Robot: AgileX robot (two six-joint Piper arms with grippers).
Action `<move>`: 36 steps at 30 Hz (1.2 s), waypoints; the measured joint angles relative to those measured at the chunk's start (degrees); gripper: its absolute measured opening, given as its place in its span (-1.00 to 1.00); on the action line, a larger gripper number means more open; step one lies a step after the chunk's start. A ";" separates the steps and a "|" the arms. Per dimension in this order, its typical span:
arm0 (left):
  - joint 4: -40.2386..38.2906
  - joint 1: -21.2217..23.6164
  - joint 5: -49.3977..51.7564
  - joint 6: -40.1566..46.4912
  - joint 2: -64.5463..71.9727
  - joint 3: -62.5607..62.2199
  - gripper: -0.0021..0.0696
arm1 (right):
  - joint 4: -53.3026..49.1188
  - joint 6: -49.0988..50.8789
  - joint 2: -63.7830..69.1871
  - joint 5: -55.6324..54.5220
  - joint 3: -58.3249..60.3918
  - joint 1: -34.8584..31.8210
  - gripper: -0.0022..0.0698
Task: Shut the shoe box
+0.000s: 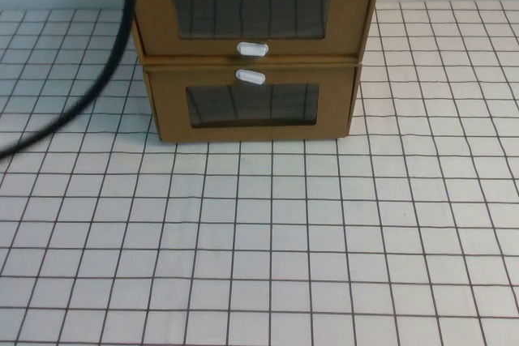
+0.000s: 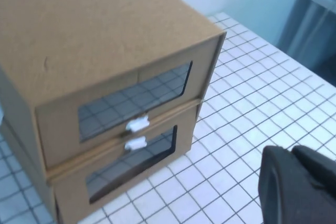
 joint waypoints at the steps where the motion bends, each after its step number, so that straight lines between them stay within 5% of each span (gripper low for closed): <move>1: 0.66 0.00 -1.52 -0.46 -3.09 3.58 -0.96 | -0.03 0.52 -2.38 -1.27 1.81 -0.35 -0.98; 14: 11.38 0.00 -16.11 -12.72 -35.86 36.11 -0.96 | -1.65 4.53 -34.47 -11.96 30.07 -7.30 -0.98; 36: 16.35 0.00 -17.43 -17.72 -67.44 59.48 -0.96 | -8.71 4.63 -73.80 -6.11 67.00 -8.54 -0.98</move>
